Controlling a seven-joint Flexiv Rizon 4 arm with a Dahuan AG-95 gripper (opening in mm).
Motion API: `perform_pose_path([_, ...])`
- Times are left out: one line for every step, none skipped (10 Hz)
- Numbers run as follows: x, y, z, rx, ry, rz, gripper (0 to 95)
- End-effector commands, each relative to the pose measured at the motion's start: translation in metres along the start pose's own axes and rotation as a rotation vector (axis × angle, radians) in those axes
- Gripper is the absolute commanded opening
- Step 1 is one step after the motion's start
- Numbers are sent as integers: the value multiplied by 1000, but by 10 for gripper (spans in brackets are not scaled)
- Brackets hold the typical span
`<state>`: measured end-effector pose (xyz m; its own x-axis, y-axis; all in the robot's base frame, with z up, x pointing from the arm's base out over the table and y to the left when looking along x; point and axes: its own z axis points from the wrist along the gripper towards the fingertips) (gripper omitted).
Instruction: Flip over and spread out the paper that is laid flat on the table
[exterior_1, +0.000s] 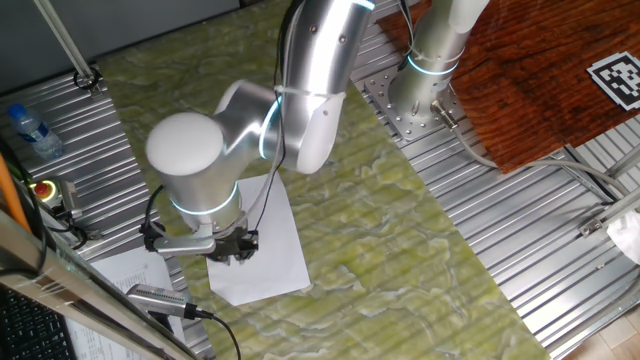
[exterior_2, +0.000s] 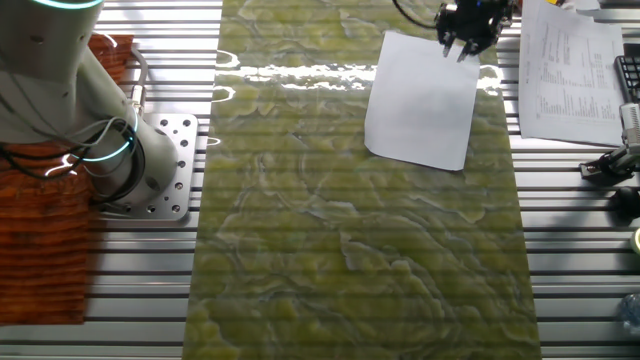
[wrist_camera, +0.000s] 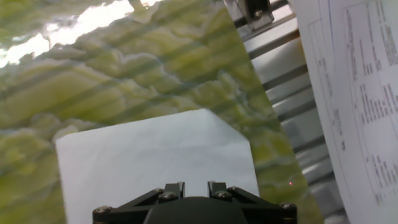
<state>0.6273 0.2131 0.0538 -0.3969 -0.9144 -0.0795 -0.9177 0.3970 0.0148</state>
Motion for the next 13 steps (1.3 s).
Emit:
perform_pose_path([-8, -6, 10, 20, -36, -34, 190])
perform_pose_path([-10, -8, 12, 26, -42, -36, 190])
perform_pose_path([-17, -13, 14, 17, -66, -41, 190])
perform_pose_path([-22, -17, 13, 17, -71, -48, 190])
perform_pose_path([-28, -20, 14, 24, -74, -47, 190])
perform_pose_path([-31, -23, 16, 24, -83, -50, 190])
perform_pose_path([-34, -25, 18, 25, -89, -60, 190])
perform_pose_path([-36, -25, 20, 28, -96, -65, 190])
perform_pose_path([-39, -27, 24, 27, -118, -73, 190])
perform_pose_path([-42, -29, 24, 23, -134, -99, 190])
perform_pose_path([-43, -29, 23, 25, -132, -107, 190])
perform_pose_path([-44, -29, 24, 35, -138, -110, 190])
perform_pose_path([-46, -30, 24, 35, -152, -114, 190])
